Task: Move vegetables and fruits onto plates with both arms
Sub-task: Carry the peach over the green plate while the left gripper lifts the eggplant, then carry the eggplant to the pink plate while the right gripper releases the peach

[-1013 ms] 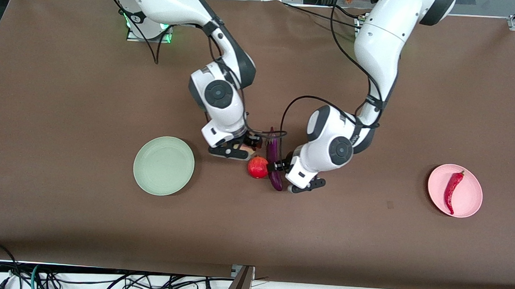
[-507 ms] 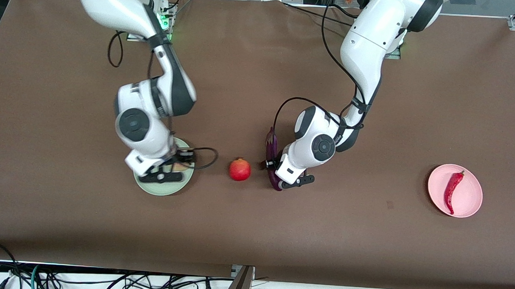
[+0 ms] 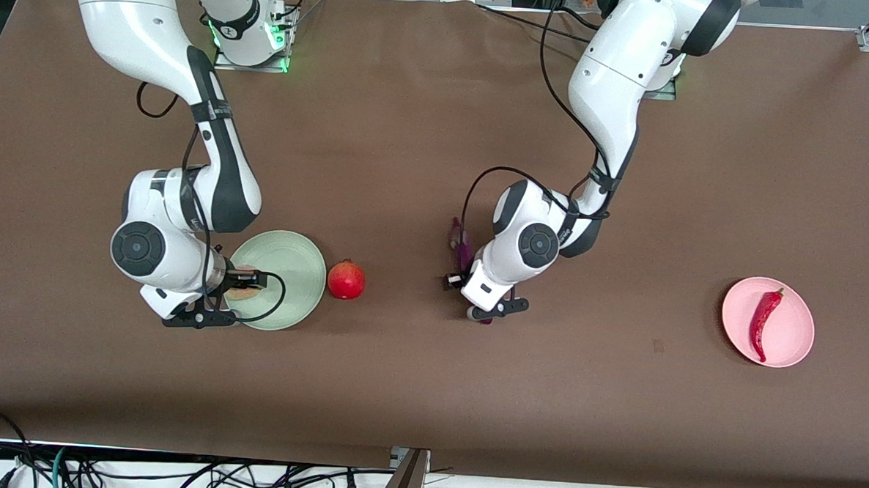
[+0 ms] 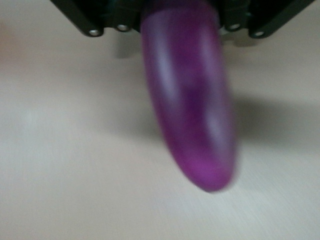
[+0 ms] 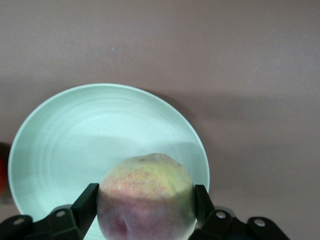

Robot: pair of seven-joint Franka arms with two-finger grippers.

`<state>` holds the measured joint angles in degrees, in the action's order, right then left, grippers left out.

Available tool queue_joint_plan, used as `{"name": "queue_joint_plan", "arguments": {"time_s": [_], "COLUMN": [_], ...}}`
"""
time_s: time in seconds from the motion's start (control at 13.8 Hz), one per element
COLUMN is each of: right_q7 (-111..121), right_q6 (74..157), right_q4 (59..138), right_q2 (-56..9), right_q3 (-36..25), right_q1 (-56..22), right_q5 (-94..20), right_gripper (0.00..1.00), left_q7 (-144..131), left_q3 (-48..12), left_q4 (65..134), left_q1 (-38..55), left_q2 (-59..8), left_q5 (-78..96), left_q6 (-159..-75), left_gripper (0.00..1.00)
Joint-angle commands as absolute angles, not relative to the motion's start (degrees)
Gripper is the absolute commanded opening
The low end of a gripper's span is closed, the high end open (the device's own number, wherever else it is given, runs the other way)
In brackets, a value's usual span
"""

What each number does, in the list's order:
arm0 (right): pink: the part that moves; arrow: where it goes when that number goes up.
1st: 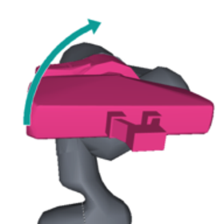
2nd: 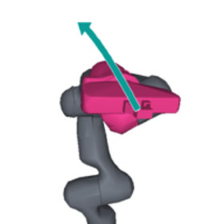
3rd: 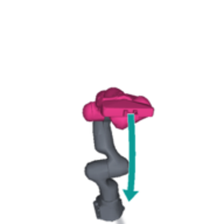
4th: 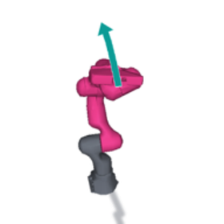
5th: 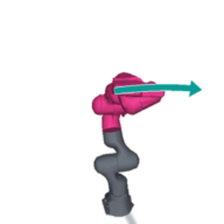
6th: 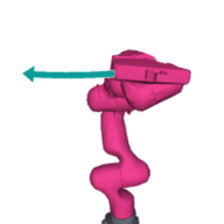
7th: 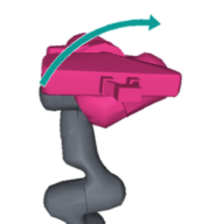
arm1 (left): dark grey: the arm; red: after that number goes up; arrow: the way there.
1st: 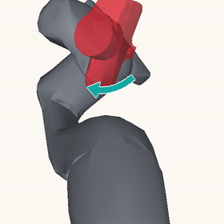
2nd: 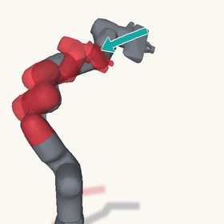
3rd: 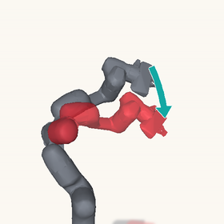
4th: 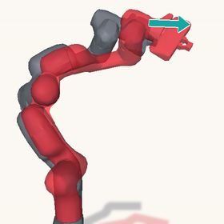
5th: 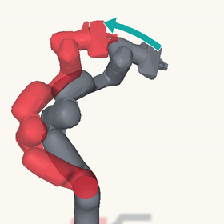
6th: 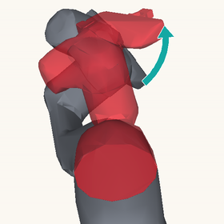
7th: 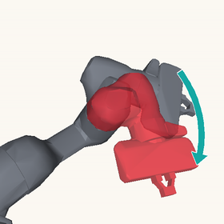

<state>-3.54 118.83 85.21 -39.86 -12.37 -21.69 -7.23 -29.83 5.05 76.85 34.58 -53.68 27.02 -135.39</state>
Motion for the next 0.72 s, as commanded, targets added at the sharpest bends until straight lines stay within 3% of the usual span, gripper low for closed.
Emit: {"name": "queue_joint_plan", "arguments": {"time_s": [0.0,0.29,0.51,0.65], "right_q7": [-3.1,-3.1,-3.1,-3.0], "right_q6": [119.7,119.6,119.5,119.5], "right_q4": [85.3,86.2,86.5,86.0], "right_q2": [-41.2,-42.2,-43.2,-43.0], "right_q3": [-12.0,-12.0,-12.0,-12.0], "right_q1": [-21.5,-21.4,-21.0,-21.0], "right_q5": [-7.9,-7.9,-7.9,-7.8], "right_gripper": [0.22,0.24,0.40,1.00], "left_q7": [-25.5,-7.2,8.1,18.7], "left_q3": [6.6,7.1,7.3,7.1], "left_q4": [76.2,76.3,76.3,76.4], "left_q1": [29.9,21.2,12.7,7.1], "left_q2": [-49.1,-44.1,-43.6,-43.6], "left_q5": [25.5,25.4,23.7,20.1], "left_q6": [-126.7,-114.5,-109.9,-109.6], "left_gripper": [0.00,0.00,0.00,0.00]}}
